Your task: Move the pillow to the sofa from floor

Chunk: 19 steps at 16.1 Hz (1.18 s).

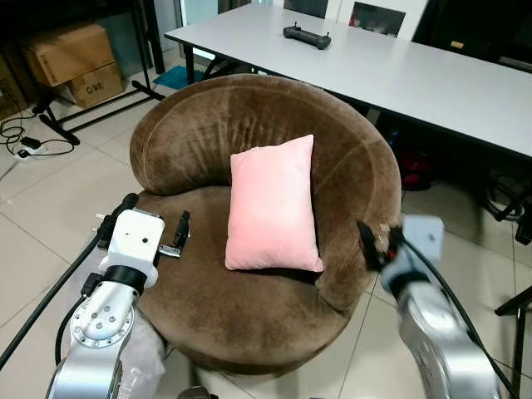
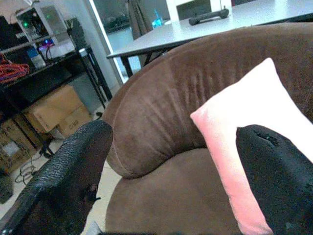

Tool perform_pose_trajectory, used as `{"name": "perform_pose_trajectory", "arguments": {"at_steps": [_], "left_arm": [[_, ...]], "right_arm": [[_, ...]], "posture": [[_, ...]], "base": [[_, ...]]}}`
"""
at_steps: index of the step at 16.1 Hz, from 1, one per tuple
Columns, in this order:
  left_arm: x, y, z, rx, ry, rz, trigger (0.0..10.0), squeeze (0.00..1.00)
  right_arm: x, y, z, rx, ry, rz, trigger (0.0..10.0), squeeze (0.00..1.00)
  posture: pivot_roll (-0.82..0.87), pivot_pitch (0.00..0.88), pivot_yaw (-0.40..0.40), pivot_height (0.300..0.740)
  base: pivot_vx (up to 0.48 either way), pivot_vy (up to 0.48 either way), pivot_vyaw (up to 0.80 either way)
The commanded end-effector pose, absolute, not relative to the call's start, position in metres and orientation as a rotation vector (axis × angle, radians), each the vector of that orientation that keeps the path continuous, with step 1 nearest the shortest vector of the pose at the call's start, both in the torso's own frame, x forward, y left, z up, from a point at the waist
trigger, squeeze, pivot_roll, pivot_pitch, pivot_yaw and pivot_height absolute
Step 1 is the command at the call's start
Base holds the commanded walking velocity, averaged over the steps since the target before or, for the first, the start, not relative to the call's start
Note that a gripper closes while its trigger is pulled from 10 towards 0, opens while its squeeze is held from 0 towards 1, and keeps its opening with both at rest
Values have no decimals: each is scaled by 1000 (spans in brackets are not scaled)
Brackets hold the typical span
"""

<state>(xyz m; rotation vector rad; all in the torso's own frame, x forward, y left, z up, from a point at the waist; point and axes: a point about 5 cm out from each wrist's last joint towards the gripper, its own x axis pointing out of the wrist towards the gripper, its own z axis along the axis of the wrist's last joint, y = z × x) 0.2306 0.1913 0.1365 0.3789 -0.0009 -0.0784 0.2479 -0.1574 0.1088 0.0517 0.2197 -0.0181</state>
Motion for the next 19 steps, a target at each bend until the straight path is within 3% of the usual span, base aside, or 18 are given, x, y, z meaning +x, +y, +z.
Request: {"name": "perform_pose_trajectory", "arguments": {"at_steps": [1, 8, 19], "left_arm": [[229, 192, 133, 385, 9, -94, 10000, 0], [233, 194, 133, 399, -9, -115, 10000, 0], [235, 195, 133, 406, -13, -120, 10000, 0]], "right_arm": [[249, -156, 106, 66, 239, -21, 10000, 0], [255, -155, 108, 65, 232, 4, 10000, 0], [255, -154, 106, 67, 248, 8, 10000, 0]], "posture": [[88, 0, -33, 740], [85, 0, -28, 740], [89, 0, -30, 740]], "base": [[0, 0, 0], [0, 0, 0], [-258, 0, 0]]}}
